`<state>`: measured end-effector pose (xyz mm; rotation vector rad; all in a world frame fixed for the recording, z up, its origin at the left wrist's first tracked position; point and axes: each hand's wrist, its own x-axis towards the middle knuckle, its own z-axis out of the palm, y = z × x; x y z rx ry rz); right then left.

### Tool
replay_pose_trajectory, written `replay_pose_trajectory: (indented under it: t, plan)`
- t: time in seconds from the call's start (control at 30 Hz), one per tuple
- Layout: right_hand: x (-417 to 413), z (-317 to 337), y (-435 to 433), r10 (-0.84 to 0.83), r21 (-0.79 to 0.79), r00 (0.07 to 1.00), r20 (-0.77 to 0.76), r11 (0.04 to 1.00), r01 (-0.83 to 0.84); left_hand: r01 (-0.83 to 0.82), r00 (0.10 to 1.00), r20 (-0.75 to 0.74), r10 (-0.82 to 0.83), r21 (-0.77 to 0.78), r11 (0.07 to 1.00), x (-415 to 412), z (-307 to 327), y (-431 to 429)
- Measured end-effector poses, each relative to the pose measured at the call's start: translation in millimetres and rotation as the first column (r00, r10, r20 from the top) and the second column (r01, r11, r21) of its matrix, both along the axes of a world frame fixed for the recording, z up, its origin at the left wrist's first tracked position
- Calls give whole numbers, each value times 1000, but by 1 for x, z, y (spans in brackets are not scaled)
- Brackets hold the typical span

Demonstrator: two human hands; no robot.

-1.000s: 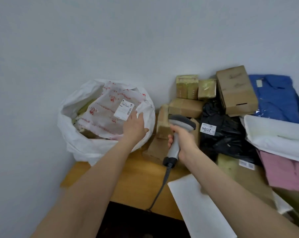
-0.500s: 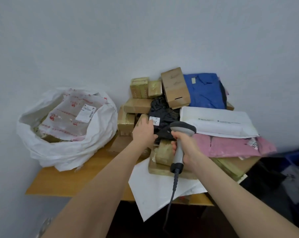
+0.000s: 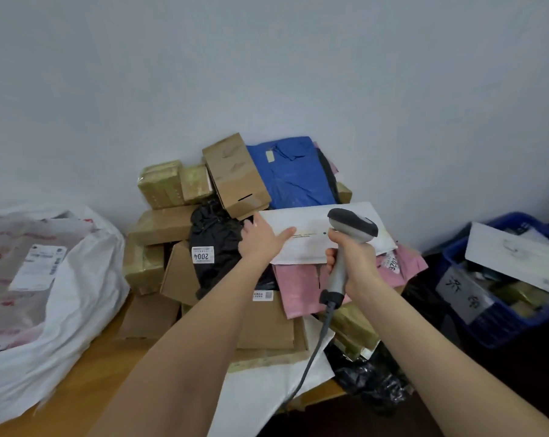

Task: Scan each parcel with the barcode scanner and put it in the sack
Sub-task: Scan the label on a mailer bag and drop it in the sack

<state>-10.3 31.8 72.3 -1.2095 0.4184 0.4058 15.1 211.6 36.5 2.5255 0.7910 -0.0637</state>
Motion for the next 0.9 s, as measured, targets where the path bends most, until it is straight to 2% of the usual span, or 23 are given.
replay_pose_trajectory:
  t: [0.07, 0.13, 0.2, 0.27, 0.33, 0.43, 0.5, 0.6, 0.7, 0.9]
  plan:
    - [8, -5, -6, -19, 1, 1000, 4, 1000, 19, -175, 983, -82, 163, -172, 969, 8, -7, 15]
    - [10, -9, -8, -26, 2, 1000, -4, 1000, 26, -237, 970, -40, 240, -379, 895, 10, -10, 25]
    - [10, -12, -7, -31, 3, 999, -20, 1000, 31, -272, 936, 29, 350, -572, 774, 10, -10, 30]
    - [8, -12, -5, -21, 6, 999, -28, 1000, 21, -332, 891, -7, 453, -692, 641, 7, -6, 31]
    - [6, -8, -3, -9, 17, 1000, -19, 1000, 9, -364, 868, -32, 495, -719, 592, 4, -1, 31]
    - [4, 2, -1, -1, 16, 1000, 3, 1000, 1, -304, 888, 14, 459, -729, 613, -3, 15, 28]
    - [2, 9, -1, -2, 15, 1000, 16, 1000, 1, -243, 925, 15, 379, -744, 622, -11, 22, 22]
    - [-2, 14, -2, 9, 23, 1000, 18, 1000, -9, -266, 947, -91, 308, -758, 595, -22, 17, 7]
    - [-3, 13, -2, 11, 30, 1000, 14, 999, -11, -319, 928, -154, 339, -798, 511, -25, 8, -5]
    - [1, 6, -5, 5, 49, 1000, 12, 999, -6, -327, 893, -99, 439, -812, 484, -15, -3, -12]
